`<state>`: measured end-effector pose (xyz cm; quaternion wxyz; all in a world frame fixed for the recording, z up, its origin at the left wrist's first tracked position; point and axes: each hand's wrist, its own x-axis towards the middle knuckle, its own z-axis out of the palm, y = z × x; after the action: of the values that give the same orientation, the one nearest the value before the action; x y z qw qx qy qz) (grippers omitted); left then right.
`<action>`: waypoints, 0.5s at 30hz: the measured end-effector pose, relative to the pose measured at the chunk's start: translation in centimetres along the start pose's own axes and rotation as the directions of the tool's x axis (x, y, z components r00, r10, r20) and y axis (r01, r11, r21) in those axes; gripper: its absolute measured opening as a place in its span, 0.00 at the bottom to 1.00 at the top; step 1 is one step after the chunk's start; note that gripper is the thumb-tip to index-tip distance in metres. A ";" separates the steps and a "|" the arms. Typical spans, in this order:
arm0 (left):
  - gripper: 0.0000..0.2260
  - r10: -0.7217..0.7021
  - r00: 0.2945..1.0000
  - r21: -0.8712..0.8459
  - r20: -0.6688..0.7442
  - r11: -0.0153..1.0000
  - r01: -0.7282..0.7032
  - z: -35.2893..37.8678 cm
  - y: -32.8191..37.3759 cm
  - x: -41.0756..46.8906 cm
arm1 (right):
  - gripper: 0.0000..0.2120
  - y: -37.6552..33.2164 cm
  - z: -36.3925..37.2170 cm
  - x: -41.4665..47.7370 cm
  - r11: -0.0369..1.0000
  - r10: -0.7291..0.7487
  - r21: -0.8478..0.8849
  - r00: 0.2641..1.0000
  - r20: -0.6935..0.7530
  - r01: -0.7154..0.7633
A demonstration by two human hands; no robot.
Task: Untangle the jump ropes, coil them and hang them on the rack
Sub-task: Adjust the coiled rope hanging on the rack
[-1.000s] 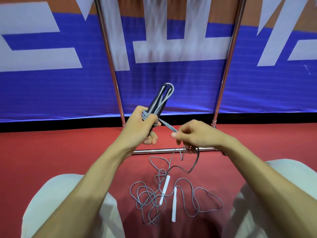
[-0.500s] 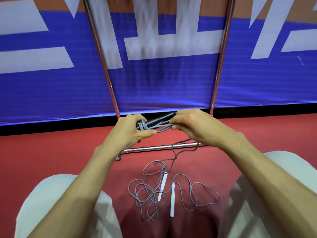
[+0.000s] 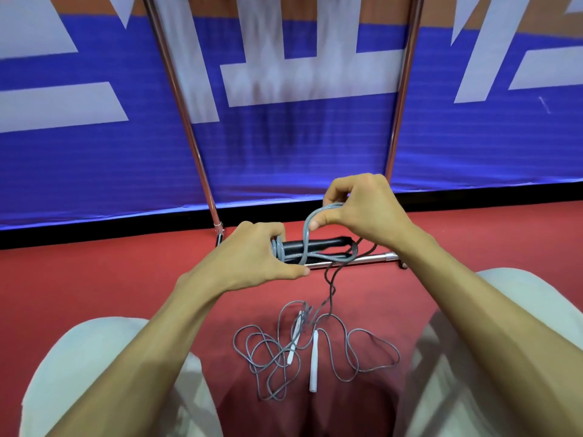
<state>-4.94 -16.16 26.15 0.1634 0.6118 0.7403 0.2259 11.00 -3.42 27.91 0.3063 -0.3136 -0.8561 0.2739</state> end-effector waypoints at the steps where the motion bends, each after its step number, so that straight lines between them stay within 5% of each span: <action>1: 0.24 0.034 0.999 -0.017 0.022 0.999 -0.034 0.0 0.0 -0.1 | 0.17 0.0 -0.1 0.1 0.996 0.056 0.070 0.995 0.081 -0.062; 5: 0.10 0.150 0.987 -0.142 0.061 0.980 -0.140 -0.5 0.7 -0.6 | 0.09 0.4 -0.6 0.4 0.810 0.180 0.487 0.930 0.321 -0.326; 8: 0.06 0.166 0.986 -0.279 0.021 0.948 -0.153 -0.8 0.7 -0.6 | 0.04 0.7 -0.3 0.5 0.686 0.164 0.619 0.910 0.381 -0.383; 12: 0.22 0.076 0.996 -0.593 -0.050 0.800 -0.091 -1.3 0.7 -0.4 | 0.08 0.9 1.0 0.5 0.712 0.115 0.631 0.938 0.326 -0.307; 15: 0.31 0.029 0.991 -0.674 -0.129 0.731 -0.109 -1.7 1.2 -0.2 | 0.10 0.1 1.9 0.3 0.776 0.134 0.541 0.922 0.362 -0.325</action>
<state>-4.78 -16.44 28.17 0.3258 0.5237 0.5913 0.5196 9.48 -3.67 26.69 0.2170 -0.2597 -0.7191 0.6069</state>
